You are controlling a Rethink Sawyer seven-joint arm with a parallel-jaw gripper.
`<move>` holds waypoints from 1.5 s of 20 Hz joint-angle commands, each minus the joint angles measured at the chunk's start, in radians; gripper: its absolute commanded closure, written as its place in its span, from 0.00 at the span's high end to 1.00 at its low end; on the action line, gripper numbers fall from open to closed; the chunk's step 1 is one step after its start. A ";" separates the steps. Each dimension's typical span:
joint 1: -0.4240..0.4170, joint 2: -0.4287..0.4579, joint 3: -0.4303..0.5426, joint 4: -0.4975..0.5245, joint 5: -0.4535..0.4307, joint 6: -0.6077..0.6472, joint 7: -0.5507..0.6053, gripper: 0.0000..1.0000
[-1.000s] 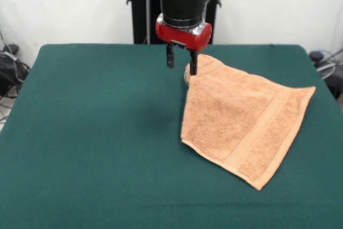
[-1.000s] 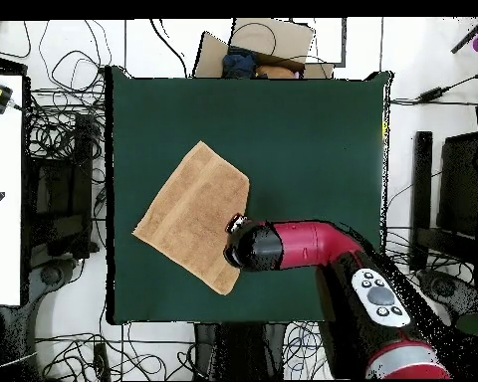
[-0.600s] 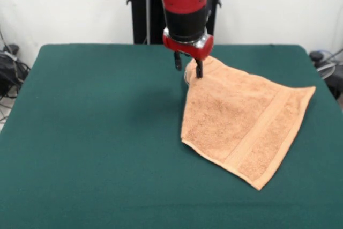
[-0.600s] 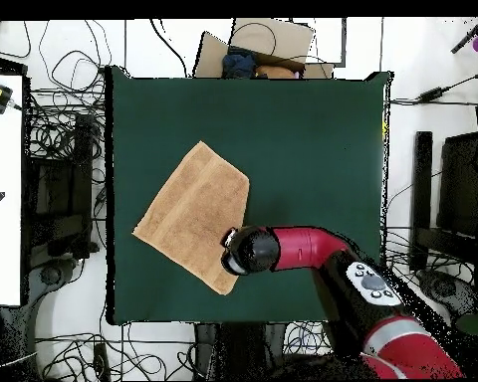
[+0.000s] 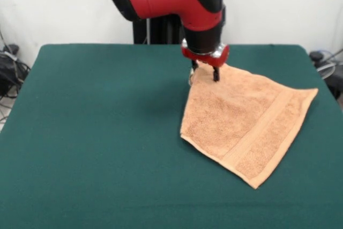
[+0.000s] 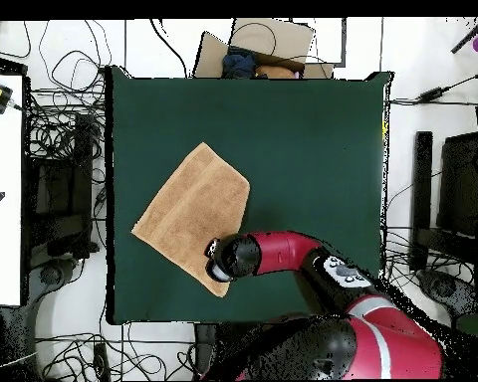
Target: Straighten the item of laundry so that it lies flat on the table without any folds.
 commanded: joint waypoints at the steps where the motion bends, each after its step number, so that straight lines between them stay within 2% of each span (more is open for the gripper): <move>1: 0.068 0.009 0.055 0.015 -0.043 -0.104 0.010 1.00; 8: 0.020 0.077 0.078 -0.104 -0.083 -0.101 -0.102 1.00; 13: 0.026 0.062 0.080 -0.140 -0.100 -0.080 -0.110 1.00; 21: 0.028 0.030 0.084 -0.140 -0.093 -0.006 -0.133 1.00; 22: 0.029 0.026 0.084 -0.144 -0.092 0.006 -0.137 0.00; 30: 0.024 0.001 0.091 -0.144 -0.084 0.062 -0.156 0.00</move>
